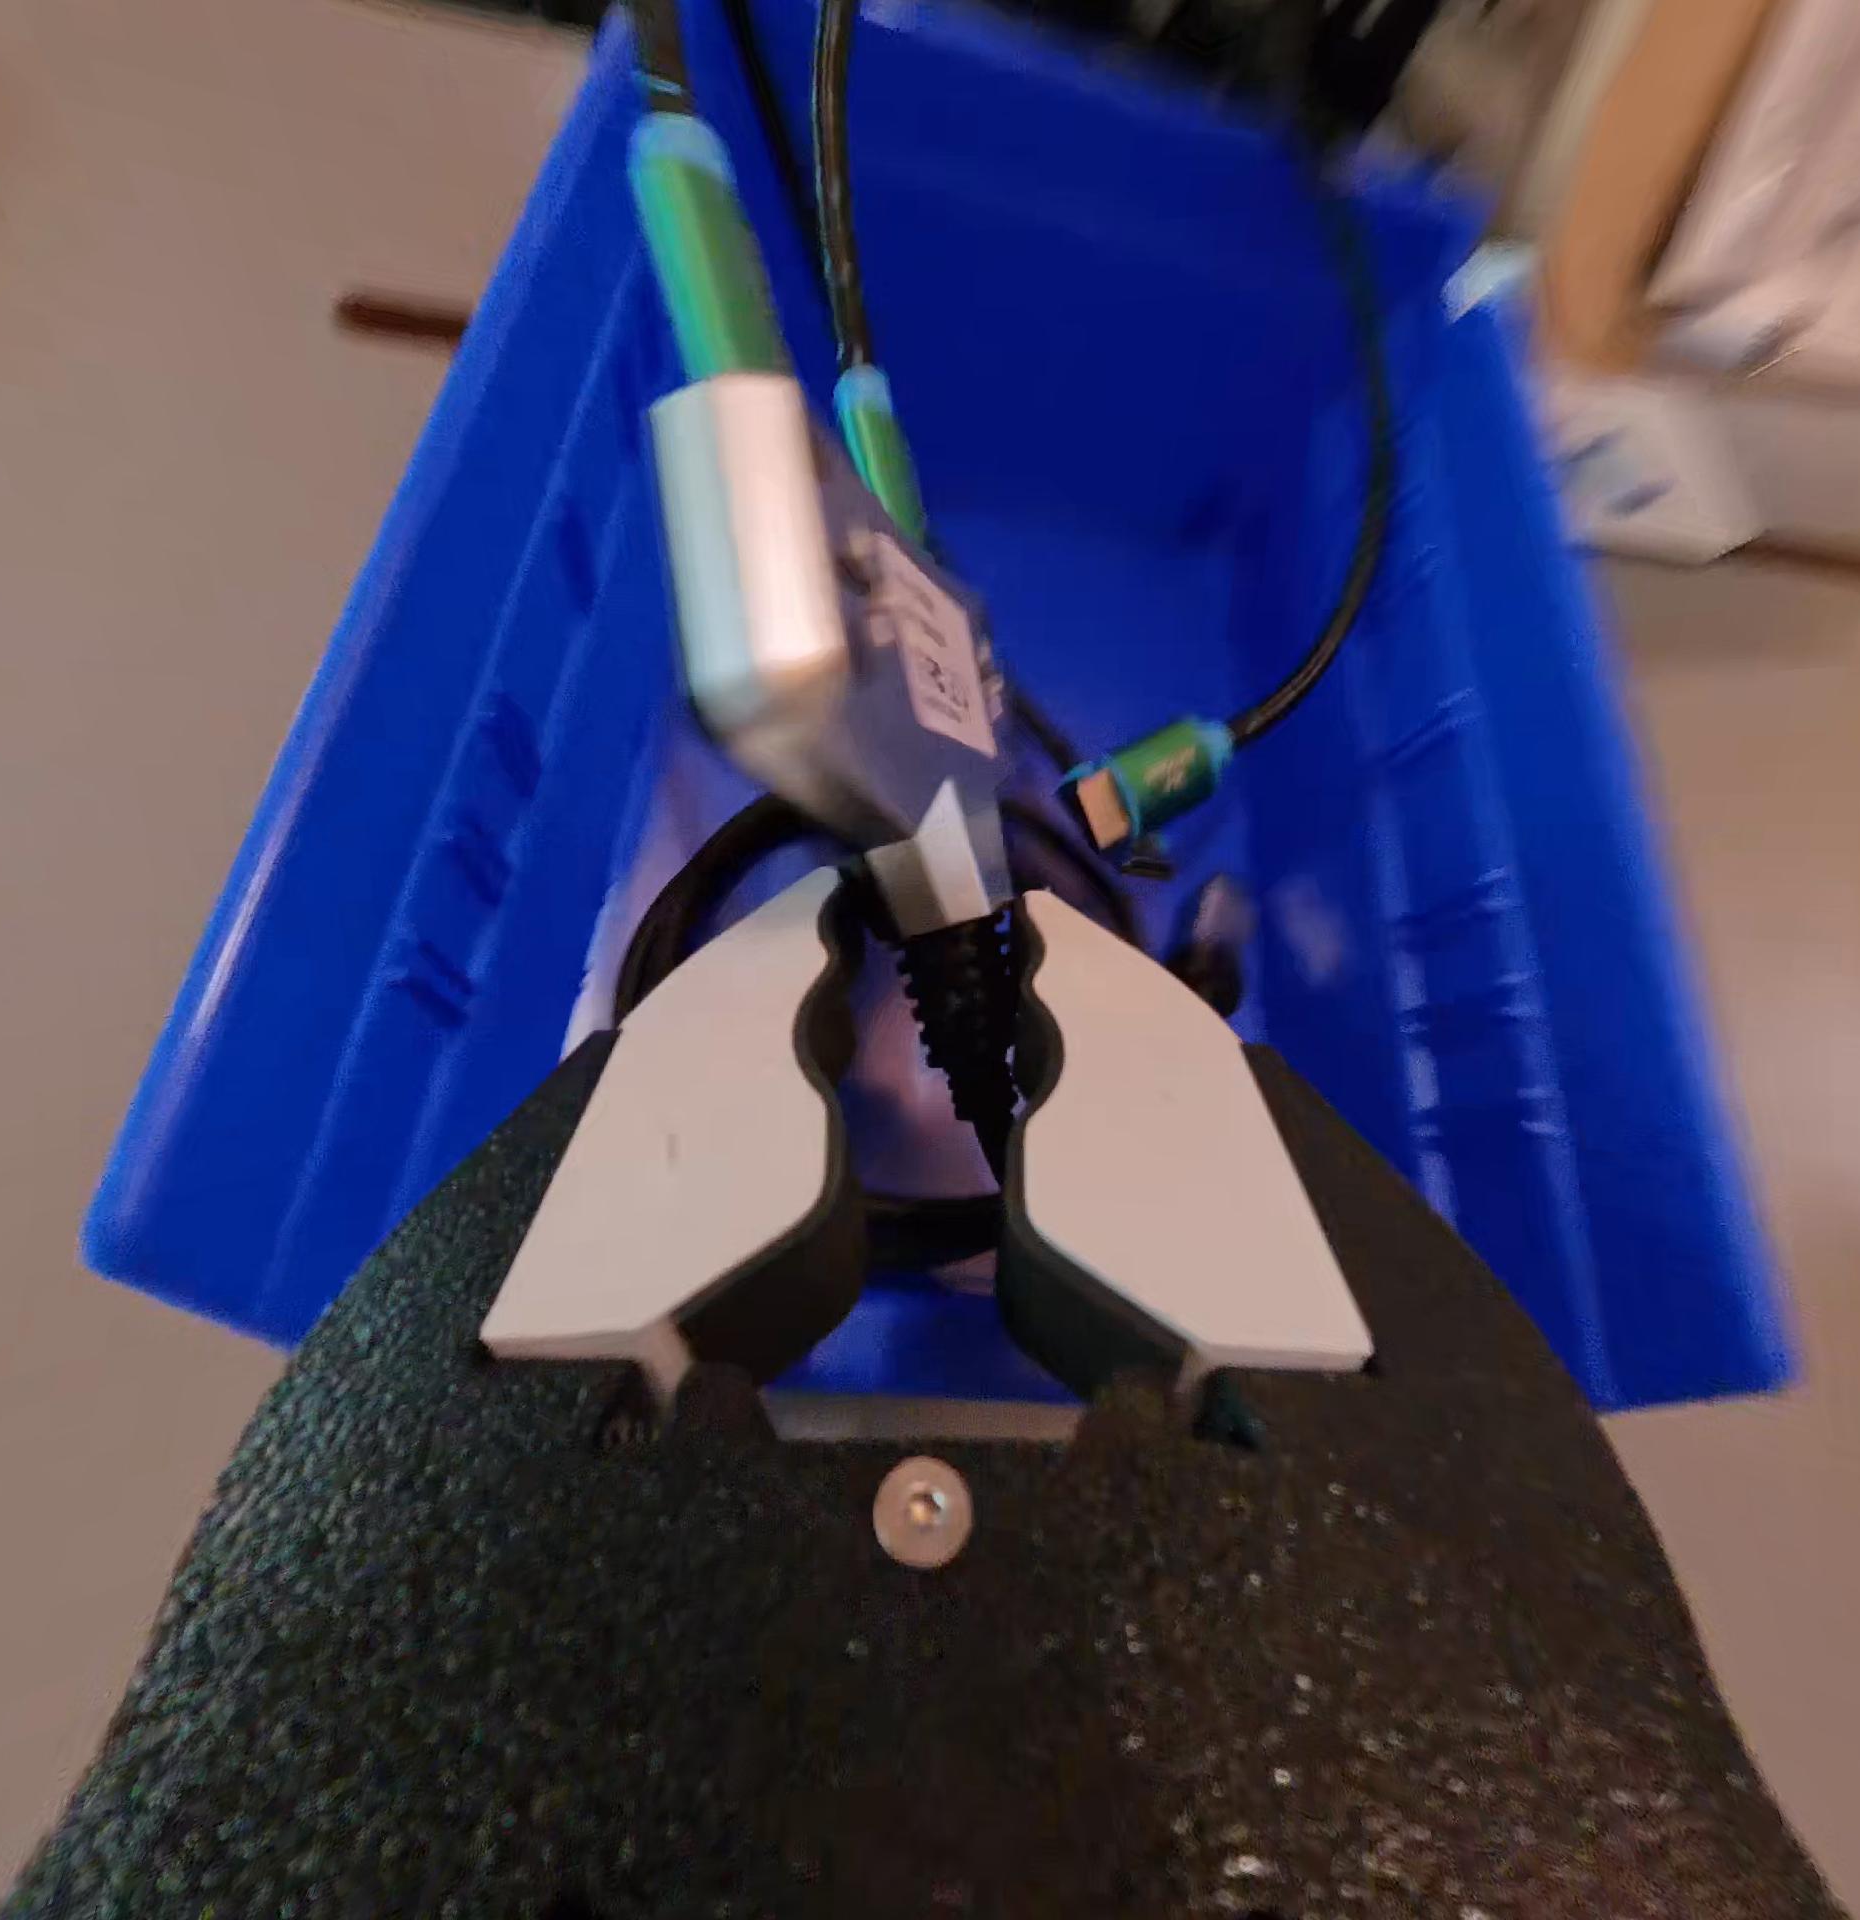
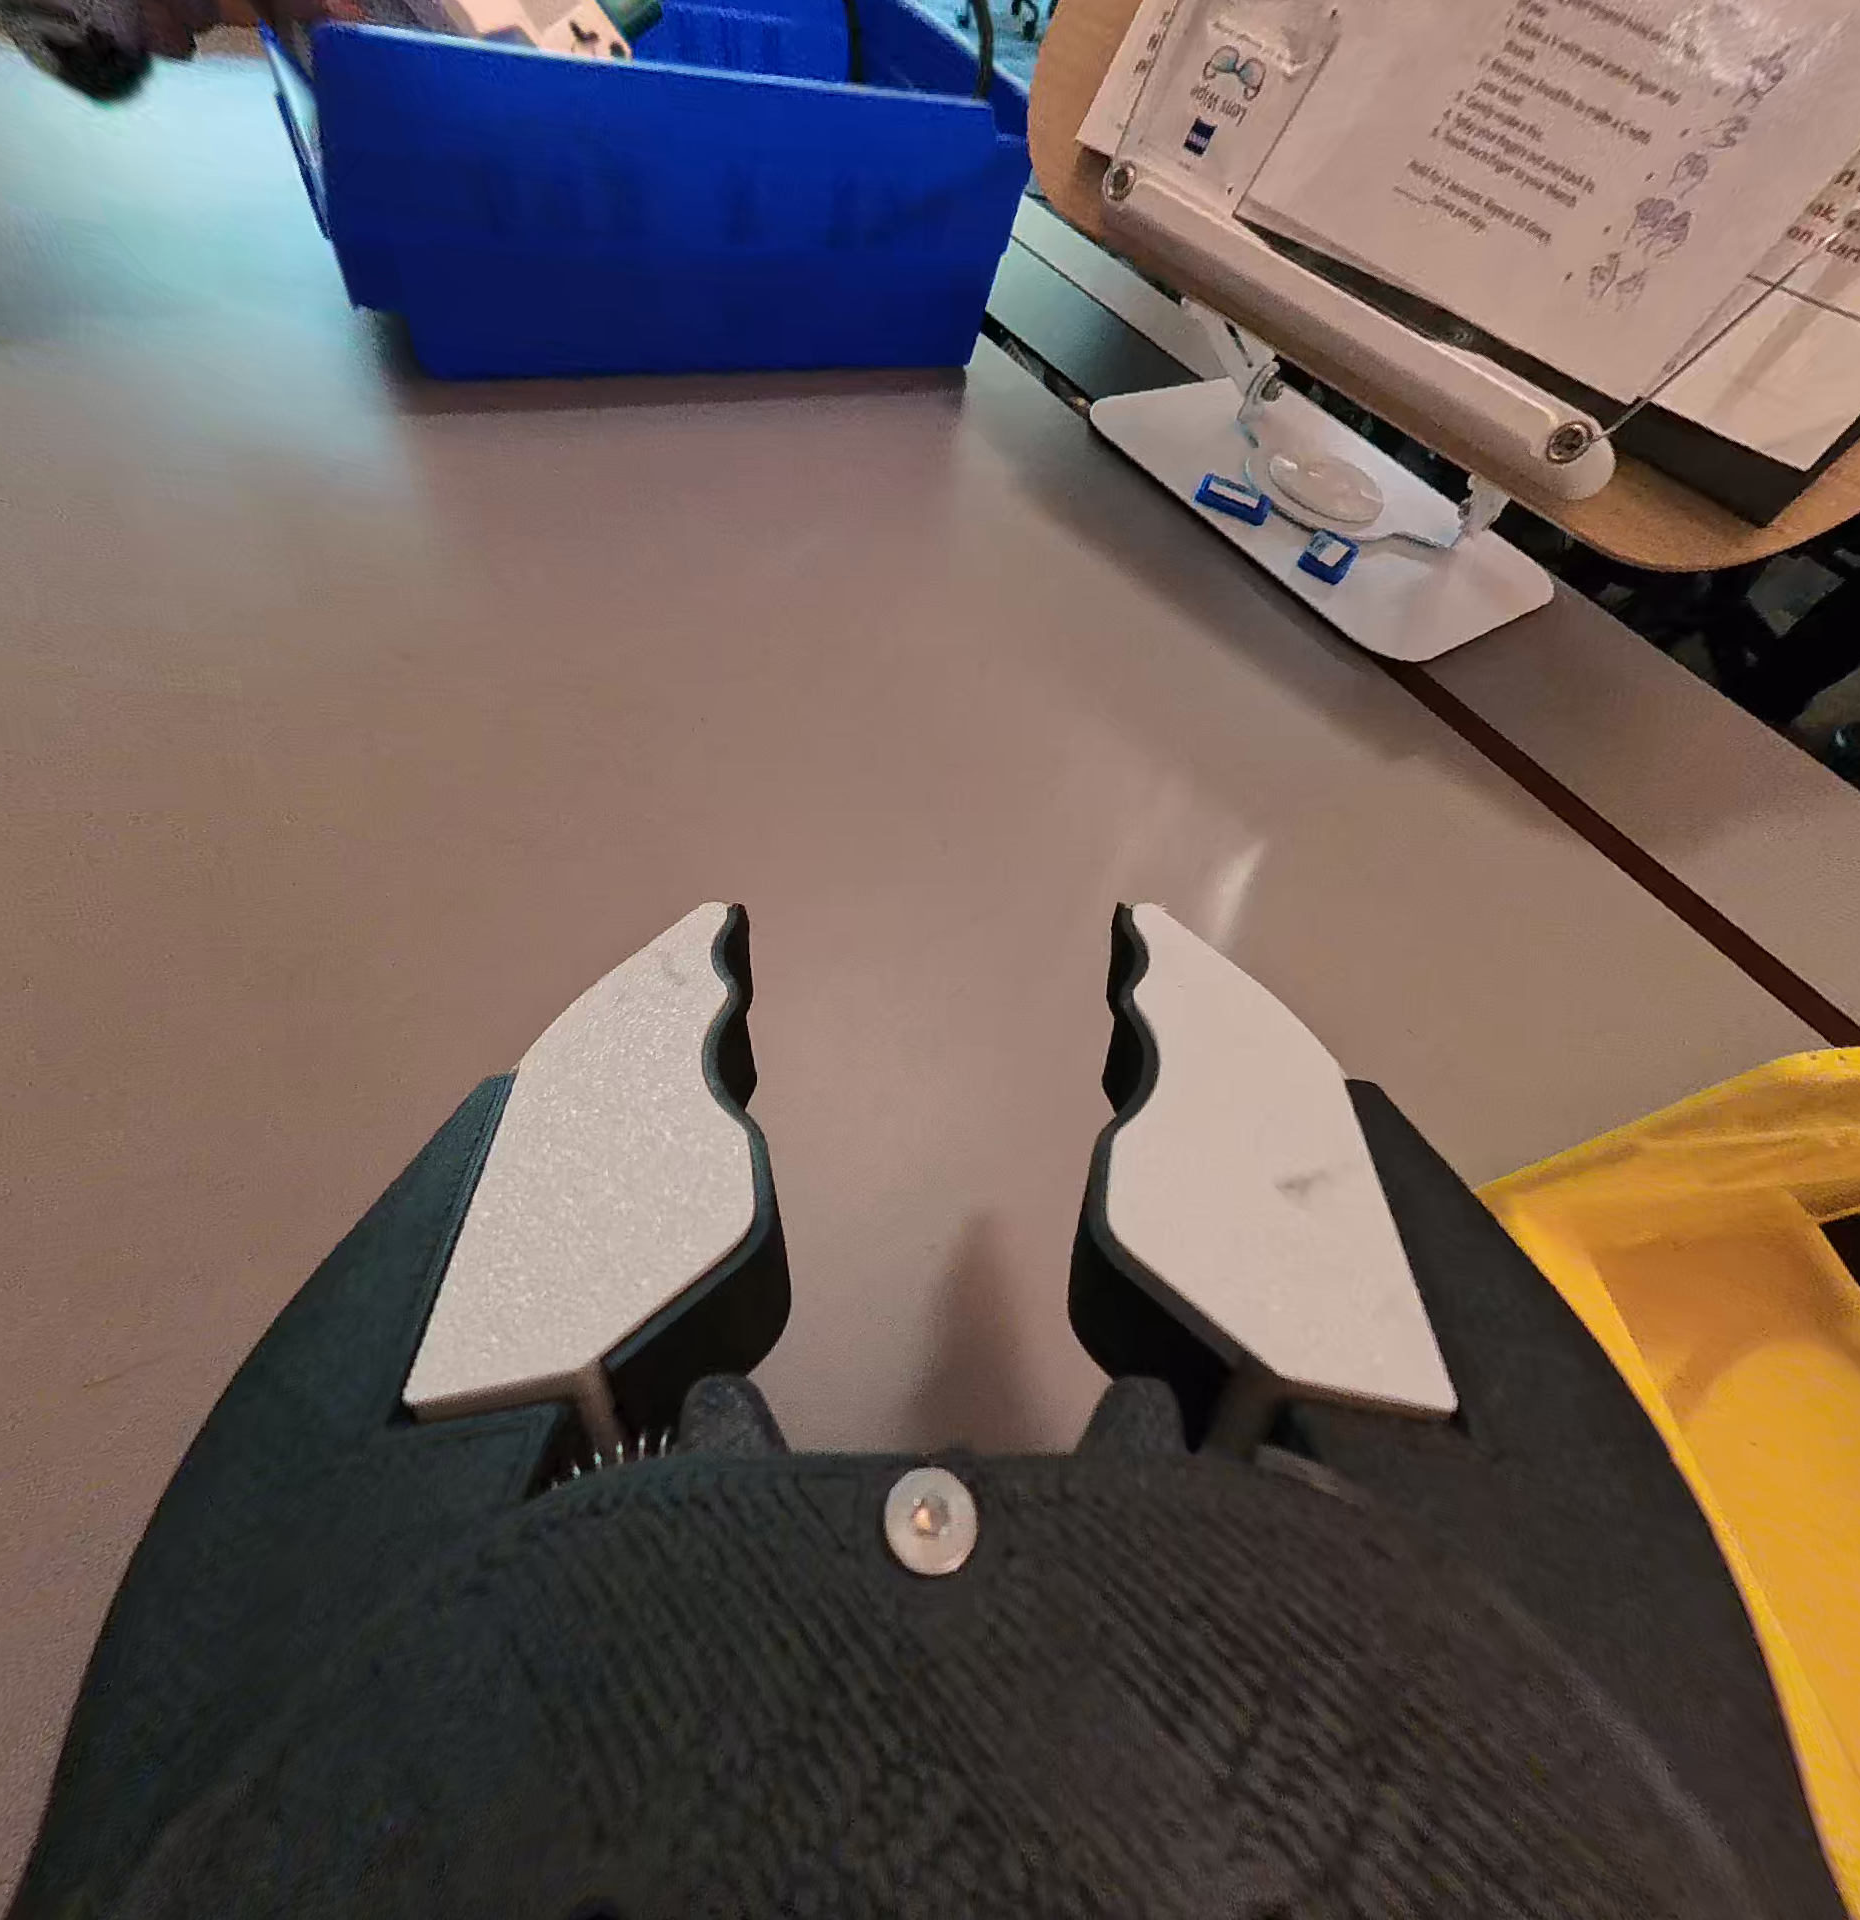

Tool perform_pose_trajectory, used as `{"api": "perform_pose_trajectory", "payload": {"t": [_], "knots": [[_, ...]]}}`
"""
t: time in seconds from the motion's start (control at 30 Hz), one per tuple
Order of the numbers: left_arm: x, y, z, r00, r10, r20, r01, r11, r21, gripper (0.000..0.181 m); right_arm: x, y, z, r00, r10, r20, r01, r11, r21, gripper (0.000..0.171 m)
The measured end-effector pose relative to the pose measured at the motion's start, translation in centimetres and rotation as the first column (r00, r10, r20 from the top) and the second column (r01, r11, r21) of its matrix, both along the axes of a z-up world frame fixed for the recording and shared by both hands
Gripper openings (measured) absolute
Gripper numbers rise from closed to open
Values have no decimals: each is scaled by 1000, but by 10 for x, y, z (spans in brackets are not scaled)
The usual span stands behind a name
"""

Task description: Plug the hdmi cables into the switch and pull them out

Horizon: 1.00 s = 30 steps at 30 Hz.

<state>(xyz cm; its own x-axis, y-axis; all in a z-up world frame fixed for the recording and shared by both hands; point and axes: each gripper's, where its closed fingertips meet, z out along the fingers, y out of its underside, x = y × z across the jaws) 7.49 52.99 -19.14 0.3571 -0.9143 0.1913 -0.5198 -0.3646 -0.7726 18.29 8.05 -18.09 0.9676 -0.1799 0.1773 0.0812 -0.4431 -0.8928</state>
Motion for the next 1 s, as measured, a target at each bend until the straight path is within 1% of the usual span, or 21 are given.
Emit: {"api": "perform_pose_trajectory", "payload": {"t": [0.03, 0.07, 0.13, 0.23, 0.3, 0.37, 0.43, 0.5, 0.57, 0.6, 0.63, 0.7, 0.73, 0.77, 0.8, 0.83, 0.87, 0.9, 0.93, 0.97, 1.0], "knots": [[2, -5, 11, 994, -23, 103, 24, 1000, -14, 24, 1, 0, 2, 1000, 0, -2, 0, 1000, 13, 65], [2, -10, 21, 983, -37, 180, 41, 999, -17, 22, 1, 0, 3, 1000, 1, -1, 0, 1000, 26, 65], [1, -19, 39, 959, -67, 274, 61, 998, 30, 22, 2, 0, 6, 1000, 4, -6, -3, 999, 48, 64], [-3, -30, 68, 940, -114, 322, 50, 979, 199, 21, -1, 2, 8, 1000, 21, -3, -20, 997, 79, 64], [-6, -39, 94, 933, -146, 329, 17, 931, 364, 21, -5, 6, 9, 999, 46, 0, -45, 995, 93, 64], [-10, -52, 123, 932, -179, 316, -22, 840, 541, 21, -13, 12, 14, 997, 76, -4, -75, 989, 124, 66], [-12, -74, 151, 936, -221, 274, -48, 689, 723, 21, -22, 21, 25, 994, 104, -27, -98, 979, 180, 70], [-13, -105, 175, 939, -266, 217, -61, 492, 869, 21, -35, 32, 46, 988, 130, -79, -105, 959, 263, 79], [-11, -141, 193, 943, -296, 154, -67, 283, 957, 21, -56, 44, 81, 965, 201, -166, -123, 914, 387, 93], [-10, -159, 201, 945, -302, 126, -75, 176, 981, 21, -68, 48, 102, 945, 247, -213, -125, 877, 463, 101], [-8, -177, 207, 947, -306, 98, -80, 71, 994, 22, -78, 50, 121, 920, 293, -260, -115, 836, 536, 103], [-5, -213, 214, 946, -321, 40, -82, -119, 990, 21, -95, 53, 153, 845, 395, -361, -76, 756, 650, 100], [-3, -230, 215, 947, -321, 9, -80, -209, 975, 22, -101, 53, 164, 793, 450, -411, -52, 722, 690, 99], [-1, -247, 214, 947, -319, -22, -76, -294, 953, 21, -106, 54, 171, 738, 499, -454, -30, 697, 717, 94], [2, -263, 211, 945, -322, -53, -72, -364, 929, 21, -110, 55, 177, 685, 541, -487, -9, 675, 738, 90], [4, -278, 207, 940, -330, -82, -68, -418, 906, 22, -110, 55, 180, 641, 570, -514, 21, 657, 753, 87], [7, -292, 201, 935, -339, -106, -68, -464, 883, 21, -110, 57, 180, 613, 581, -535, 45, 650, 759, 81], [8, -304, 196, 930, -347, -119, -76, -501, 862, 21, -110, 59, 176, 603, 581, -547, 52, 655, 753, 74], [9, -315, 191, 925, -357, -130, -81, -520, 850, 21, -110, 62, 170, 598, 572, -562, 52, 672, 739, 73], [10, -325, 186, 917, -373, -140, -83, -523, 848, 21, -110, 64, 164, 584, 567, -581, 61, 682, 729, 72], [11, -333, 182, 912, -384, -147, -85, -525, 847, 21, -108, 63, 162, 569, 572, -591, 85, 674, 734, 66]]}}
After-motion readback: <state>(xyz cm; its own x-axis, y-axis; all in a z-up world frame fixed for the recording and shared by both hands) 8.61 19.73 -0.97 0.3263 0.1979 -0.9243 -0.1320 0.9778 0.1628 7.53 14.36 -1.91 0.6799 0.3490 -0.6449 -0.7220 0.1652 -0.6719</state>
